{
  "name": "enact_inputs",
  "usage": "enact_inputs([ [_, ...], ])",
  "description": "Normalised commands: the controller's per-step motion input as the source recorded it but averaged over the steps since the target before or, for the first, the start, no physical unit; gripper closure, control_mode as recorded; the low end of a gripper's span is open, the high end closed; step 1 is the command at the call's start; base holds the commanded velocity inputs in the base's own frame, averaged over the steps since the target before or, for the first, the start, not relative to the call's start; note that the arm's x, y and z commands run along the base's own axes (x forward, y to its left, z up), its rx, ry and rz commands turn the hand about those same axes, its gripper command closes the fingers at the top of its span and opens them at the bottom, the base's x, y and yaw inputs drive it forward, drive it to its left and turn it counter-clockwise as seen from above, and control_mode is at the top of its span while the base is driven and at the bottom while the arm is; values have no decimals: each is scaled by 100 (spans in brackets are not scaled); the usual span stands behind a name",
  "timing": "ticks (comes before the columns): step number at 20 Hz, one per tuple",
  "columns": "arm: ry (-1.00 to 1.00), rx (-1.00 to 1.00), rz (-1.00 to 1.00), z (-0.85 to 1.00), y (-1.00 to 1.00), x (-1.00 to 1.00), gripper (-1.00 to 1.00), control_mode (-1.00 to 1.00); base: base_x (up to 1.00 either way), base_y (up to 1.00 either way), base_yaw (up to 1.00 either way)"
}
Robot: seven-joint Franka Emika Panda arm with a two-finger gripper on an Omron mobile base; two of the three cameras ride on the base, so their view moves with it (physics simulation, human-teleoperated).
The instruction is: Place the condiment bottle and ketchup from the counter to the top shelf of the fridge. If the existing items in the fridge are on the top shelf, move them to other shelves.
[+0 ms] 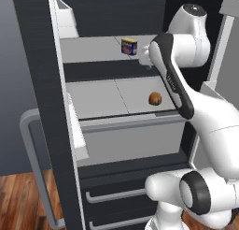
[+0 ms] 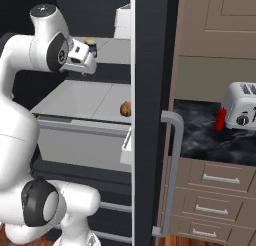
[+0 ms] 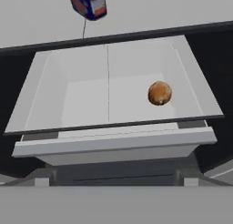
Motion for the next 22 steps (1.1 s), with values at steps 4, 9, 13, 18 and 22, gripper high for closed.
enact_inputs([
  [4, -14, 3, 0, 13, 0, 68, -100, -100, 0, 0, 0],
  [9, -18, 3, 0, 0, 1, 84, -100, -100, 0, 0, 0],
  [13, -19, 1, 0, 0, 10, 89, -100, -100, 0, 0, 0],
  [18, -12, 0, 0, 0, 18, 92, -100, -100, 0, 0, 0],
  [22, -1, 0, 2, -2, 7, 90, -100, -100, 0, 0, 0],
])
